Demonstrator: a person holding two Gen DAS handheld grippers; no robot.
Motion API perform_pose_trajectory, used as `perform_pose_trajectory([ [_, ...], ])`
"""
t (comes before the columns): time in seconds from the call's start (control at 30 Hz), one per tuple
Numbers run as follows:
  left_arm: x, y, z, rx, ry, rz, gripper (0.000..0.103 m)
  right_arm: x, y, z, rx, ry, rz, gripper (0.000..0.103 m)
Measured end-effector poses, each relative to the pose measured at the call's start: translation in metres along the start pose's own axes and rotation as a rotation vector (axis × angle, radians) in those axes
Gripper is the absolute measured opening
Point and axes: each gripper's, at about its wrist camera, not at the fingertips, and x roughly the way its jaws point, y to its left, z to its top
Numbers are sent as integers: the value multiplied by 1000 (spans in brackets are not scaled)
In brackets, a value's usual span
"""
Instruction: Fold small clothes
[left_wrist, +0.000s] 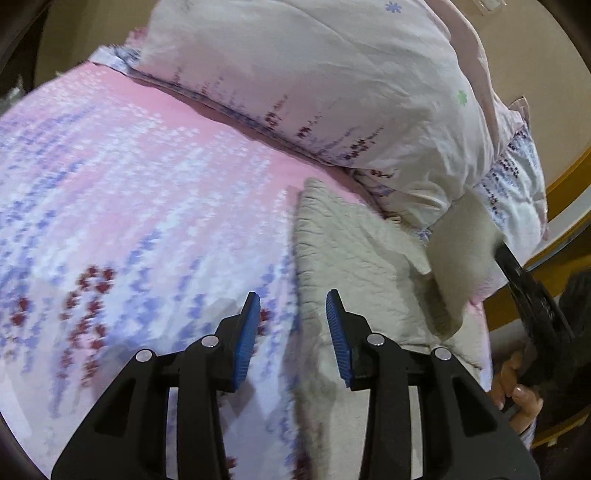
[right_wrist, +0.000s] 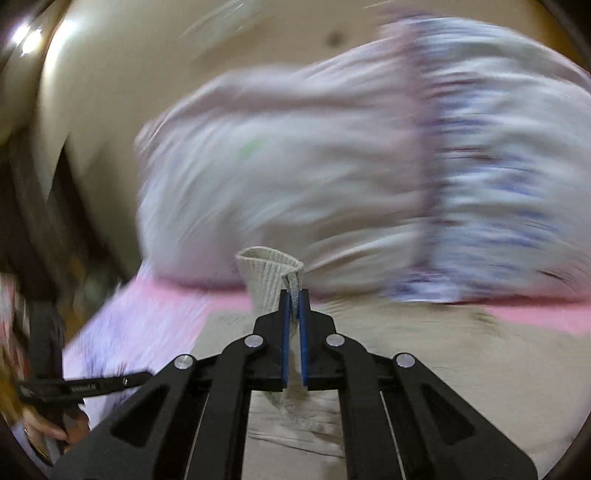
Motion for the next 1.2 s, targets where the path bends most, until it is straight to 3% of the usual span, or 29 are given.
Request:
perform_pose_trajectory([
  [0.1,13,-7,5,-12,24,-26,38,-38,-61,-5,161,-65,-100,4],
  [0.17,22,-12,8,-13,43,-32,38,-56,-104,-18,283,-56,-156,4],
  [0.27,37,-18,10,-16,74,-34,38,-55,-151,-49,418,46,-200,4],
  [0.33,44,-20,11,-19,83,-24,38,-48,-174,-68,518,115,-181,4],
  [0.43,45,-22,13,-21,82,-16,38,-47,-193,-79,617,146,-134,16],
  [0.5,45,-22,13,-24,84,-18,38,-44,-198,-78,656,154,-88,44],
  [0.53,45,-23,14,-25,84,-19,38,-43,-201,-77,672,154,-70,45],
  [0.63,46,-21,15,-42,82,-32,38,-38,-206,-74,696,163,-51,45],
  [0.73,47,-19,18,-61,78,-42,38,-36,-212,-74,714,161,-93,35],
  [0.83,48,-20,19,-53,78,-39,38,-34,-217,-70,711,158,-96,35],
  [0.97,50,-22,20,-44,80,-34,38,-15,-211,-61,651,230,-74,35],
  [1.03,51,-23,19,-40,82,-35,38,-11,-205,-59,619,265,-62,28],
  [1.1,51,-24,18,-31,84,-37,38,-8,-200,-62,606,294,-38,11],
  [1.2,53,-24,19,-33,87,-40,38,-18,-195,-60,587,240,-46,9],
])
